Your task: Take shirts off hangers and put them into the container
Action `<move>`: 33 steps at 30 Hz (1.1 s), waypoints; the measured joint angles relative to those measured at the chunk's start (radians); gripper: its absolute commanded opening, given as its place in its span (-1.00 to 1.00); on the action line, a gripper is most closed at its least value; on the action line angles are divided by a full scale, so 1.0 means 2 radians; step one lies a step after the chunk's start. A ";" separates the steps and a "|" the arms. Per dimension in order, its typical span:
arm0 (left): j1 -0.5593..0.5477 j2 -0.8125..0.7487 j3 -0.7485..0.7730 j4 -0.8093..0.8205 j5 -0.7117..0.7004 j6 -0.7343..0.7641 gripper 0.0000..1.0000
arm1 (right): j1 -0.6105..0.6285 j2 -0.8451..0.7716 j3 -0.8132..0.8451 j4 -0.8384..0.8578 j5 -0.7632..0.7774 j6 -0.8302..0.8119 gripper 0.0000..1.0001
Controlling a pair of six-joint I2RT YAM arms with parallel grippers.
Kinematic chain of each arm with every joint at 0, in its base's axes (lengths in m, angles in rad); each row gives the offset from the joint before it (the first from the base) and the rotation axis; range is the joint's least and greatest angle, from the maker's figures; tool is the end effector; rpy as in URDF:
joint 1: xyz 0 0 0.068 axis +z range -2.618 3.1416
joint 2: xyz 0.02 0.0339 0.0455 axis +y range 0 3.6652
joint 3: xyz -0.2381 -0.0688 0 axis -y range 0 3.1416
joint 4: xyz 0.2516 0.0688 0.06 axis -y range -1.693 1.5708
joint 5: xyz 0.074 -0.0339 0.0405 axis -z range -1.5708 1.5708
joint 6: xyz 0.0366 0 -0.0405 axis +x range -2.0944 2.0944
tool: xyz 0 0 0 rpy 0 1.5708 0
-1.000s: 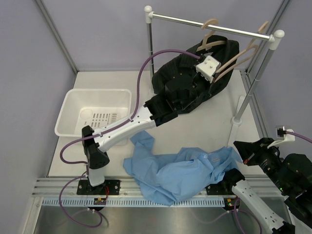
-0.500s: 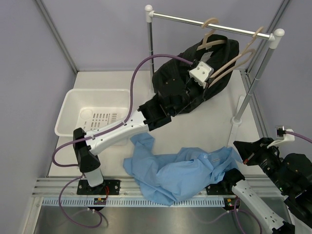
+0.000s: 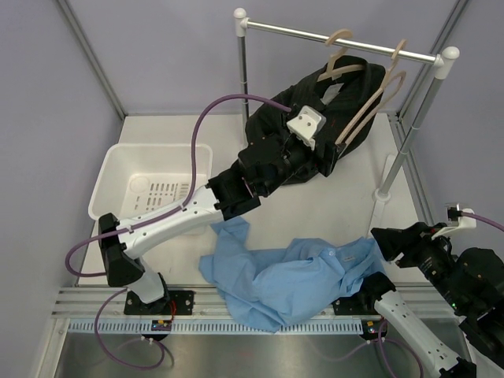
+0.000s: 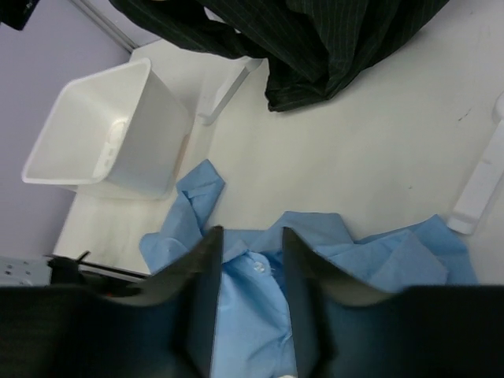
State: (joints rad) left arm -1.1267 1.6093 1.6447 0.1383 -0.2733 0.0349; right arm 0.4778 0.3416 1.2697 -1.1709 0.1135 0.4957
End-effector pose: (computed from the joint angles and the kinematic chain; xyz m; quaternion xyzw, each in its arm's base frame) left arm 0.1748 -0.3444 0.4392 0.2624 0.5899 -0.3190 0.6939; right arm 0.0068 -0.0011 0.4041 0.0420 0.7859 0.2483 0.5647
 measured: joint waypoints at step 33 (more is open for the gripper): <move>-0.315 -0.017 -0.238 -0.327 -0.171 -0.316 0.97 | 0.000 0.006 -0.022 0.030 -0.034 -0.009 0.70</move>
State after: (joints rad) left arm -1.7565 1.5745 1.1683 -0.5152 -0.6159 -0.5968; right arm 0.4778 0.3542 1.2255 -1.1114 0.0456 0.4770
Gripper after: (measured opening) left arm 0.984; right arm 0.851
